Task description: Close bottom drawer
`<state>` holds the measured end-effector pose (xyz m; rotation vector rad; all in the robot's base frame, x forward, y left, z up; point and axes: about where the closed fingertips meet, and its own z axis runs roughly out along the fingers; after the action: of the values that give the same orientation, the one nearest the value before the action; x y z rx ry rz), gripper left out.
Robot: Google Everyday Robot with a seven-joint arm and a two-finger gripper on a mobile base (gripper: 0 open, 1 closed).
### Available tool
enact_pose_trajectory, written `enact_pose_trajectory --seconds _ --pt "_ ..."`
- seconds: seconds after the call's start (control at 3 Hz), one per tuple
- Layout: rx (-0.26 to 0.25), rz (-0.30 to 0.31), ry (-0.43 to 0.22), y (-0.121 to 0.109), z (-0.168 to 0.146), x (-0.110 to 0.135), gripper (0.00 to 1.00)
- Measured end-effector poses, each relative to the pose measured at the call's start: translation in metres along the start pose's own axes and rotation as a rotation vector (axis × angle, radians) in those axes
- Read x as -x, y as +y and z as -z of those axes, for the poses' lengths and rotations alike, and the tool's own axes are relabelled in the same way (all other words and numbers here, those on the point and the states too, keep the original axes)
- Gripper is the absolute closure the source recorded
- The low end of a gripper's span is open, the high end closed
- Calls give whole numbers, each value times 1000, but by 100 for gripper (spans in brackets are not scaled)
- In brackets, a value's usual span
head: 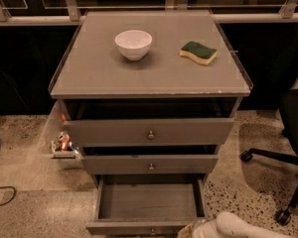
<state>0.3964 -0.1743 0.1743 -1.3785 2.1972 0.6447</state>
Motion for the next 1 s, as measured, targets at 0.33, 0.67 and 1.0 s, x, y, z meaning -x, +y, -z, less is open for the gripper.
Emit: enact_pose_trajectory --seconds 0.33,0.67,1.0 --pt "1 4 -2 0 -1 0 81" --pt "1 4 -2 0 -1 0 58" --pt "1 4 -2 0 -2 0 35"
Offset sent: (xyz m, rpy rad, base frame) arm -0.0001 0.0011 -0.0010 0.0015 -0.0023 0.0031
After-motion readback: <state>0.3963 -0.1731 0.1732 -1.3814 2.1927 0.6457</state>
